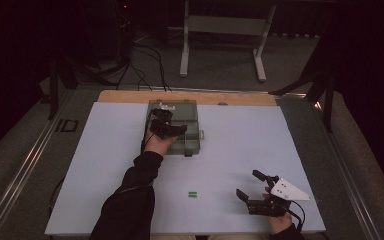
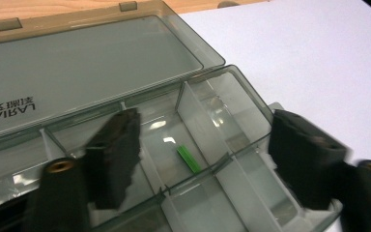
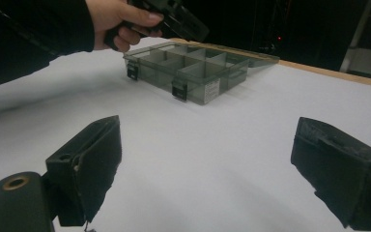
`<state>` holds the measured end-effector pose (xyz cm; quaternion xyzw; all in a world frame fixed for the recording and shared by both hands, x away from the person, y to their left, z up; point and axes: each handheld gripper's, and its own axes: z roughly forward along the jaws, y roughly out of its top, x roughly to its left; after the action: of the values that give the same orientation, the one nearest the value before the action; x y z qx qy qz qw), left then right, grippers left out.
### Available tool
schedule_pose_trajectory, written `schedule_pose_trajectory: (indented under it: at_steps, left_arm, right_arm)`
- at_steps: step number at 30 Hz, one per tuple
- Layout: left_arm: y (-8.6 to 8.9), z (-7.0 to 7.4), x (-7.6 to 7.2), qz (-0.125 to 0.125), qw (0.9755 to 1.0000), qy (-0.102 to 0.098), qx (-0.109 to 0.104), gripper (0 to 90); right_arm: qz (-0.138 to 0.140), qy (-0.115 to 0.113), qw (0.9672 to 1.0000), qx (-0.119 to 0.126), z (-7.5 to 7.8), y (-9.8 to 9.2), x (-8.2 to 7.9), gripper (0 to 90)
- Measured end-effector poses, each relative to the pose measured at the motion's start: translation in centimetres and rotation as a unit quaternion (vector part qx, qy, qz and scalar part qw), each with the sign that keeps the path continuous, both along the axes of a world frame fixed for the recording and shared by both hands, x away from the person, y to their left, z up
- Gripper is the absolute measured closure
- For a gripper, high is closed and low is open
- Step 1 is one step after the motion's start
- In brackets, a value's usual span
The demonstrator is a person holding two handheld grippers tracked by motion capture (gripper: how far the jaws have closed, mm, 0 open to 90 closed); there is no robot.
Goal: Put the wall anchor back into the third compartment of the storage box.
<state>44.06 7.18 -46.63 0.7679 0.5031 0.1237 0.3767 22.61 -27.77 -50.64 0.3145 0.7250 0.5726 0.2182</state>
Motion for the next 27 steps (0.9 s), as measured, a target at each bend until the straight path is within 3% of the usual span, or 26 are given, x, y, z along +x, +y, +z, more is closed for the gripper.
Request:
schedule_pose_trajectory:
  at_steps: [8, 16, 27]
  left_arm:
    - [0.5, 0.9, -1.2, -0.014, 0.9999, -0.002, -0.002, 2.7]
    - [1.5, 2.0, -3.3, -0.07, 0.9973, -0.013, -0.019, 1.0]
    - [2.4, 2.7, -5.3, -0.102, 0.9943, -0.02, -0.024, 1.1]
  right_arm:
    - [0.0, 0.0, 1.0, -0.002, 0.0, 0.1, 0.0, 10.8]
    - [0.001, 0.004, 1.0, -0.003, -0.1, 0.1, 0.0, 10.8]
    - [0.003, 0.003, 1.0, -0.004, 0.0, 0.2, 0.0, 10.7]
